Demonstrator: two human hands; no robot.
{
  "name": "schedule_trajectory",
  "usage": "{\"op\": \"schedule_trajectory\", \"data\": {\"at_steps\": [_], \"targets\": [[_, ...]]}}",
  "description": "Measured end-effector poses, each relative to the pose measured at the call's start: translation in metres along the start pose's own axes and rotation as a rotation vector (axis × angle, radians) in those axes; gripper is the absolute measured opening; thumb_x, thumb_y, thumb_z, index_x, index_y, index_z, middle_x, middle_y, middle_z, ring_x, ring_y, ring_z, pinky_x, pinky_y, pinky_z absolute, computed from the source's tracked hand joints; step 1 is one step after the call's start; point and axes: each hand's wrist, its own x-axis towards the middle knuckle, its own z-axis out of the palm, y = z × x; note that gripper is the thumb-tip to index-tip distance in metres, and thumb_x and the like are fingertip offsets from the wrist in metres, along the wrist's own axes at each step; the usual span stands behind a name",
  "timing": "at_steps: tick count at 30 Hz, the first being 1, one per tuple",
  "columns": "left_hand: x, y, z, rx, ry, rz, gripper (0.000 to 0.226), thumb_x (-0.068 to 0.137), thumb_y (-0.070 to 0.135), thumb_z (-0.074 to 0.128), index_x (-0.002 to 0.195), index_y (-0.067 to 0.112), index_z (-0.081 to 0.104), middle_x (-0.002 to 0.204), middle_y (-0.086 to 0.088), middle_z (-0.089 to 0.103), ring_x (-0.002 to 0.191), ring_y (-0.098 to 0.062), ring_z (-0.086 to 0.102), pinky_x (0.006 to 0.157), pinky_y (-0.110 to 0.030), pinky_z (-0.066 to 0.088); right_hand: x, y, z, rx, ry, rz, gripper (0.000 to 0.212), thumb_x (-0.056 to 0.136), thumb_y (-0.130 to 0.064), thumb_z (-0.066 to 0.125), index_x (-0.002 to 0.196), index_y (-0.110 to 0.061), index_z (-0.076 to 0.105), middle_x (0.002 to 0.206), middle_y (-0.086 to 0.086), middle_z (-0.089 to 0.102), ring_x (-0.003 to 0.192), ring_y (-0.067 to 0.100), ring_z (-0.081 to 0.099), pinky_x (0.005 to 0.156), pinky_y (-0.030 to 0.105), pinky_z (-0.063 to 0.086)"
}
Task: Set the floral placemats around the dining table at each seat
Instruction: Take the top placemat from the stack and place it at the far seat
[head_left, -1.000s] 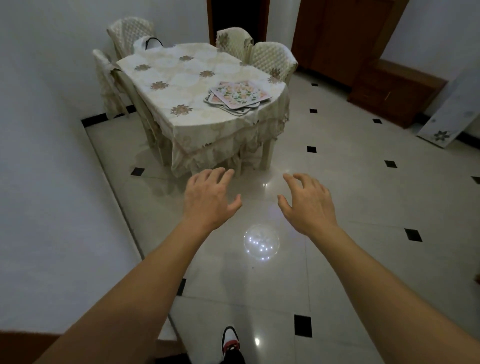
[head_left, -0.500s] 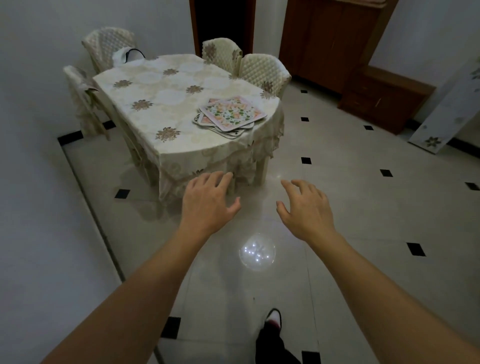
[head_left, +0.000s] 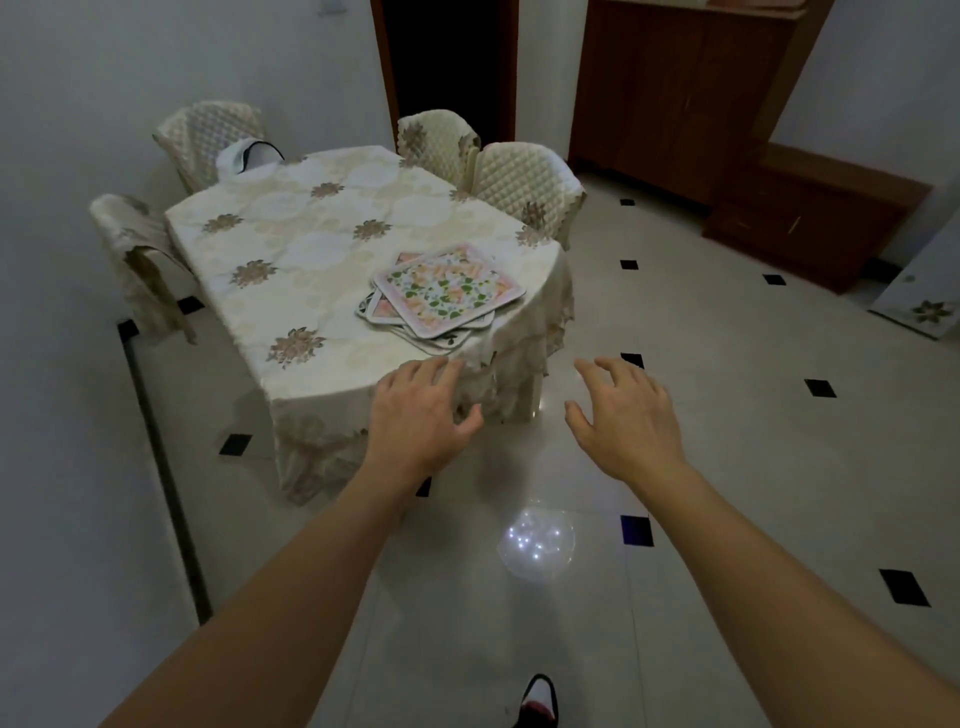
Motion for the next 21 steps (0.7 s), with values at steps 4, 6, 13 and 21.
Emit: {"op": "schedule_trajectory", "data": {"at_steps": [4, 6, 13, 21], "targets": [[0.056, 0.016, 0.016, -0.017, 0.003, -0.022, 0.067, 0.083, 0.062, 0.038, 0.137, 0.024, 0.053, 0.134, -0.001, 0.060, 0.121, -0.024, 0.055, 0.096, -0.043, 0.046, 0.054, 0.029, 0.007, 0.043, 0.005, 0.003, 0.051, 0.093, -0.041, 0.054, 0.140, -0.020, 0.049, 0.138, 0.010, 0.055, 0.129, 0.028, 0.048, 0.104, 0.046, 0.038], [0.076, 0.017, 0.023, -0.012, 0.014, -0.019, 0.067, 0.084, 0.061, 0.037, 0.136, 0.022, 0.054, 0.133, -0.003, 0.061, 0.120, -0.024, 0.056, 0.094, -0.043, 0.047, 0.078, 0.036, 0.014, 0.054, -0.006, -0.008, 0.050, 0.093, -0.040, 0.053, 0.139, -0.020, 0.049, 0.138, 0.010, 0.055, 0.129, 0.027, 0.048, 0.104, 0.046, 0.038], [0.143, 0.008, 0.051, 0.005, -0.024, -0.064, 0.062, 0.089, 0.060, 0.047, 0.141, 0.024, 0.048, 0.140, -0.001, 0.056, 0.128, -0.024, 0.050, 0.102, -0.042, 0.042, 0.157, 0.048, 0.039, 0.063, -0.041, -0.047, 0.053, 0.092, -0.042, 0.056, 0.140, -0.022, 0.048, 0.138, 0.009, 0.054, 0.128, 0.027, 0.049, 0.106, 0.046, 0.039], [0.233, -0.023, 0.101, -0.001, -0.021, -0.089, 0.063, 0.087, 0.060, 0.045, 0.137, 0.023, 0.052, 0.135, -0.001, 0.060, 0.123, -0.026, 0.054, 0.100, -0.045, 0.044, 0.253, 0.050, 0.074, 0.068, -0.049, -0.068, 0.051, 0.087, -0.036, 0.060, 0.135, -0.019, 0.053, 0.132, 0.009, 0.058, 0.122, 0.029, 0.053, 0.100, 0.046, 0.041]]}}
